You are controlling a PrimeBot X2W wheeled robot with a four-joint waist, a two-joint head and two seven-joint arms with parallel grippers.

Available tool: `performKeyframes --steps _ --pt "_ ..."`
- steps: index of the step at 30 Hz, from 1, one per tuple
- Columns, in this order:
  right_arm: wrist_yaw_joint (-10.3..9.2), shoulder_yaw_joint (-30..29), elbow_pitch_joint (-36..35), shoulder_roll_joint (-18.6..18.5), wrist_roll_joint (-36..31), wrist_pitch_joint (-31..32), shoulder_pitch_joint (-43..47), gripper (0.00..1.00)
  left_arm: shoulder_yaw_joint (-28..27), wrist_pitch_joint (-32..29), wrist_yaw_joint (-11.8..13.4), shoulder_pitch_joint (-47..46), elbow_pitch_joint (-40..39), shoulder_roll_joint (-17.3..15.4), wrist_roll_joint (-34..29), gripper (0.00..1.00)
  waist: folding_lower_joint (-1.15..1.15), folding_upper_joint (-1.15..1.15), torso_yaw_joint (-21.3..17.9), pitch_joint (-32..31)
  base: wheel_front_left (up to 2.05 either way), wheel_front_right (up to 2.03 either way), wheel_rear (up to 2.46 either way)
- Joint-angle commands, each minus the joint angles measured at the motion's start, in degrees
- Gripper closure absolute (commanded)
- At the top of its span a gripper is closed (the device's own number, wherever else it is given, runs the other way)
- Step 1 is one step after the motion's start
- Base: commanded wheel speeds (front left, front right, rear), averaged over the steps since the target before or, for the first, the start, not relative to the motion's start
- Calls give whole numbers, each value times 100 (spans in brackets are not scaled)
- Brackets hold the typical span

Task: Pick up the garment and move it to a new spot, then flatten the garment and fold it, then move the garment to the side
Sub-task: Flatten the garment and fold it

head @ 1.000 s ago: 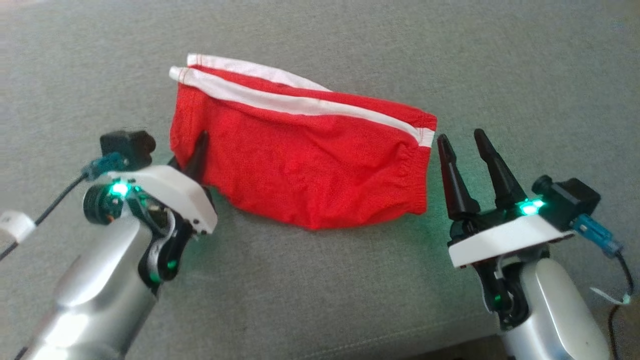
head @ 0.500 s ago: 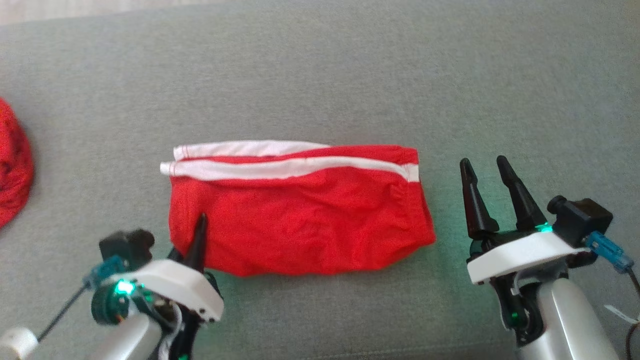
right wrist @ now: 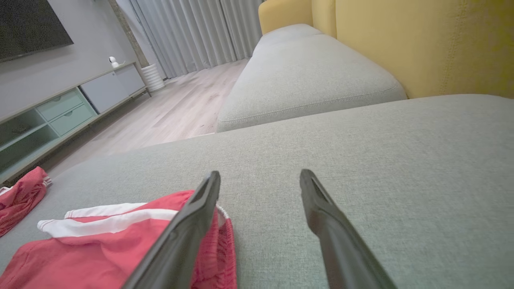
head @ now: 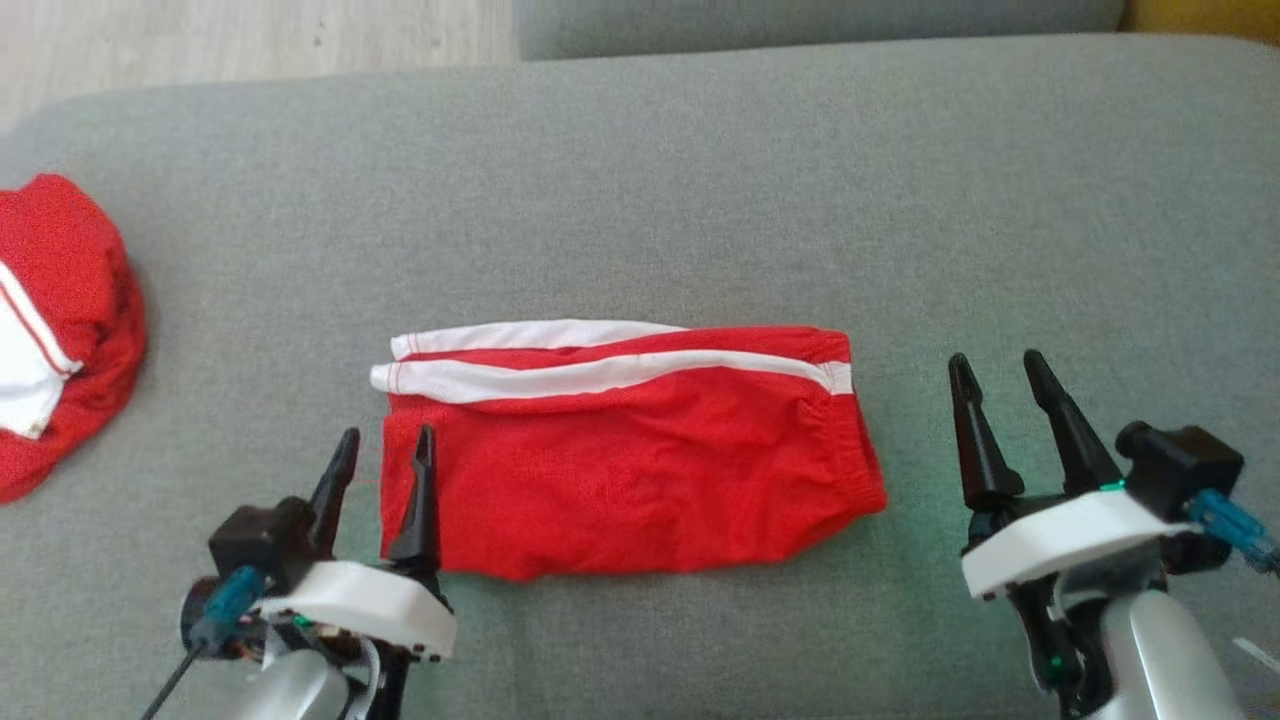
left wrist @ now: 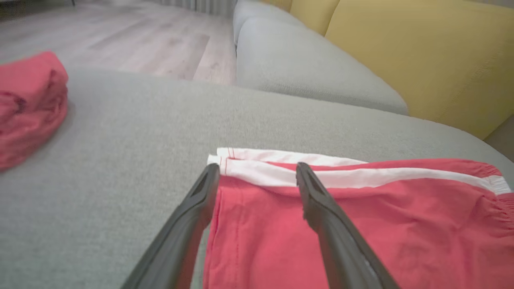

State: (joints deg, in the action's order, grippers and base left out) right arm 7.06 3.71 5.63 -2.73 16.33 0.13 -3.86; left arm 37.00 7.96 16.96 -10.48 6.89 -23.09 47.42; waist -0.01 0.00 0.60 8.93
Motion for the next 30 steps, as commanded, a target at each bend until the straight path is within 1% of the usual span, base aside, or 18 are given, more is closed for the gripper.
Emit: performKeyframes --steps 1,5,8,9,11,18,24,30 --pt "43 84 -240 -15 -78 27 -8 0 -192 162 41 -289 -169 -211 -188 0 1 0 44 -113 0 0 0" --pt "43 28 -286 -15 -158 51 178 0 -155 372 127 -212 -252 -296 -437 0 1 0 101 -313 0 0 0" --pt "43 -6 -290 -15 -356 23 367 0 -144 479 245 -80 -309 -369 -614 0 1 0 164 -466 0 0 0" --pt "43 -25 -265 -15 -387 2 507 0 -174 528 306 43 -356 -368 -632 0 1 0 213 -556 0 0 0" --pt "43 -28 -239 -15 -398 -15 629 0 -202 560 343 160 -386 -369 -627 0 1 0 254 -624 0 0 0" --pt "43 16 -130 -15 -498 -6 814 0 -181 590 390 446 -479 -343 -586 0 1 0 395 -781 0 0 0" --pt "43 190 135 -15 -529 240 455 0 -101 572 381 457 -470 -285 -585 0 1 0 561 -777 0 0 0" --pt "43 213 888 -15 -649 705 -152 0 -7 570 330 366 -397 -173 -612 0 1 0 829 -709 0 0 0"
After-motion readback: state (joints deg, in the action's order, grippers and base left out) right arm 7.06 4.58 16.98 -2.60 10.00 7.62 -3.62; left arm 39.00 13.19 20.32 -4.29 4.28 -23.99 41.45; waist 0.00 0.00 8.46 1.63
